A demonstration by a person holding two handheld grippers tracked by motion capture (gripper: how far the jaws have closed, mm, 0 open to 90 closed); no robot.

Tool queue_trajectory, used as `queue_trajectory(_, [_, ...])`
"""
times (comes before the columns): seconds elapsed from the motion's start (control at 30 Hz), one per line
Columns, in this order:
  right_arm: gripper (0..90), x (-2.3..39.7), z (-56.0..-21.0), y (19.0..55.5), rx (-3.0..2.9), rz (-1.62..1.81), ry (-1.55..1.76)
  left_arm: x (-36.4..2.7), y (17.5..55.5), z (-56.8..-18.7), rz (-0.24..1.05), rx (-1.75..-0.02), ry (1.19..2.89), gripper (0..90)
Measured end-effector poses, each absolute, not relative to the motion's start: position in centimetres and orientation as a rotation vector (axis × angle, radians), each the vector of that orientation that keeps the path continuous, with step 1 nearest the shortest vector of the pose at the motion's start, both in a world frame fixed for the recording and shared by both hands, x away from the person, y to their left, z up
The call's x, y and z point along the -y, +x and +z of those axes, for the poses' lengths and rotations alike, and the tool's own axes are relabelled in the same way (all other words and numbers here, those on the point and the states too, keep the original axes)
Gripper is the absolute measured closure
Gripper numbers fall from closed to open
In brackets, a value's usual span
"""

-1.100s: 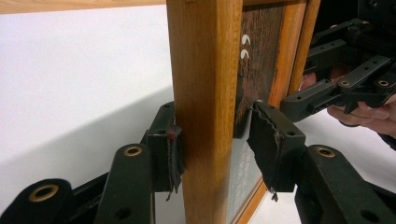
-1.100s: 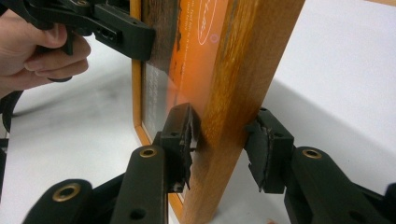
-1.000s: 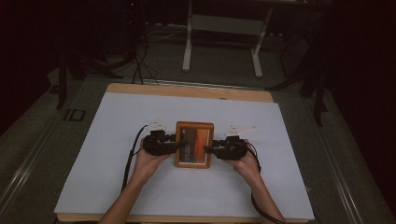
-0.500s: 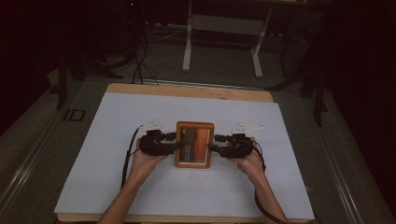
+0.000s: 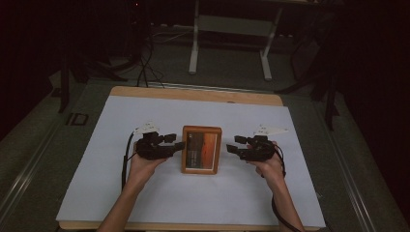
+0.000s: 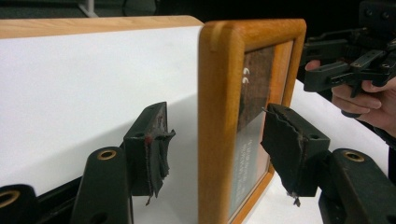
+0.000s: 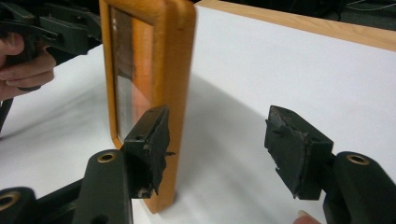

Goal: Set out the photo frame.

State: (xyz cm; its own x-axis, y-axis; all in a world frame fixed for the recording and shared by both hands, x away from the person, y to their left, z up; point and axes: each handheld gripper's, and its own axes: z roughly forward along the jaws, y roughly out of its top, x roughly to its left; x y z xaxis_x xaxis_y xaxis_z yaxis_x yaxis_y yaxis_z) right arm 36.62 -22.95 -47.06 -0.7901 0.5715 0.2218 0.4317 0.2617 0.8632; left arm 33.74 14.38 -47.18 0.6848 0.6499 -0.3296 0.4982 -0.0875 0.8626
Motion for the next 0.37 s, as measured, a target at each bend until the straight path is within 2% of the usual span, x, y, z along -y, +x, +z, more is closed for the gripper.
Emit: queue_trajectory(0.37, [37.4, 24.8, -47.5, 36.9, -2.373, 1.518, 1.022, -16.1, 33.7, -46.9, 0.217, -0.98, 1.732, 41.4])
